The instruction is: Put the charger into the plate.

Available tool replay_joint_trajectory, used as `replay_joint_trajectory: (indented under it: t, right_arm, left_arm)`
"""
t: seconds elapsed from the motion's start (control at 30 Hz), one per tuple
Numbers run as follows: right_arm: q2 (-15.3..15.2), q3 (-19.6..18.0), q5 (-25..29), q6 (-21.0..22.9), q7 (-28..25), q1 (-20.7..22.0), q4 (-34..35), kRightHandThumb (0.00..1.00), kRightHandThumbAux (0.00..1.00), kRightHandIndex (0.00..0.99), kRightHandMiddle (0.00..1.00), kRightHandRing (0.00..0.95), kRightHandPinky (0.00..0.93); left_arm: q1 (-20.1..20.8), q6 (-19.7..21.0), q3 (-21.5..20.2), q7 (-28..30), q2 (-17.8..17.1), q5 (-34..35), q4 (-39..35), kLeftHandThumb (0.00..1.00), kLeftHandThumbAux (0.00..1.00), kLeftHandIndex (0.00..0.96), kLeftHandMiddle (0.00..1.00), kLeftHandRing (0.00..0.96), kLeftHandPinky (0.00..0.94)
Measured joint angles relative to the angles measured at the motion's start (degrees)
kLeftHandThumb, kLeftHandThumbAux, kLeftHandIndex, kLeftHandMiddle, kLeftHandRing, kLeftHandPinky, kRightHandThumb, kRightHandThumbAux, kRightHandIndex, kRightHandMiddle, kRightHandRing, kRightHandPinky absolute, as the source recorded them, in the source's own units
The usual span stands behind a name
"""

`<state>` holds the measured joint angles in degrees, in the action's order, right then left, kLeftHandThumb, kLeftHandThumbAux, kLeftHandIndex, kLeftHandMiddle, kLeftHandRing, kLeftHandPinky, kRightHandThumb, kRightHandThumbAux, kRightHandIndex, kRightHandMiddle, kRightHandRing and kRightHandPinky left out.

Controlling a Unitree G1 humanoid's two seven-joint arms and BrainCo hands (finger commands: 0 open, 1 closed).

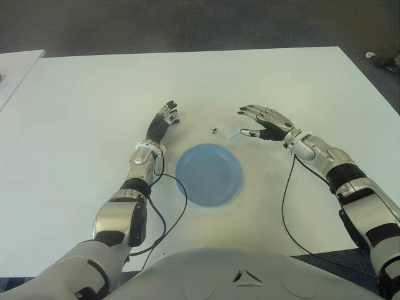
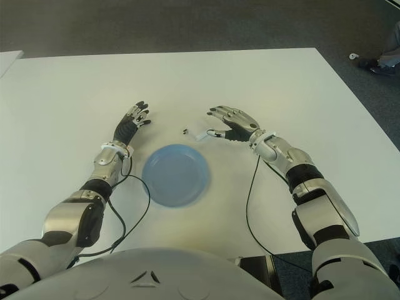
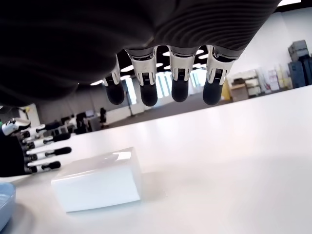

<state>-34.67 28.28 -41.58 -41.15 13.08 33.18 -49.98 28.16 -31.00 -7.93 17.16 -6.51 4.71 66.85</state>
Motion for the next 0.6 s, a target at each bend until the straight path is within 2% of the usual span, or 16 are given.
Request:
replay_joint_trajectory:
  t: [0.27,0.6]
  right_arm:
    - [0.3,0.2,-1.1,1.1,0.5,0.1,-0.7,0.361,0.0,0.0,0.0,0.0,0.0]
    - [3.3,2.3,-3.9,3.5,3.6,3.8,-8.2,0.382,0.01,0.0,0.0,0.0,0.0]
  left_arm:
    - [0.0,0.0,0.3,0.0,-0.1,-0.3,0.0,0.0,0.472,0.018,0.097,0.098,0.121]
    - [0.1,0.4,0.5,0.0,-0.4,-0.9,-0.3,0.0,0.475,0.015,0.097,0.098,0.119]
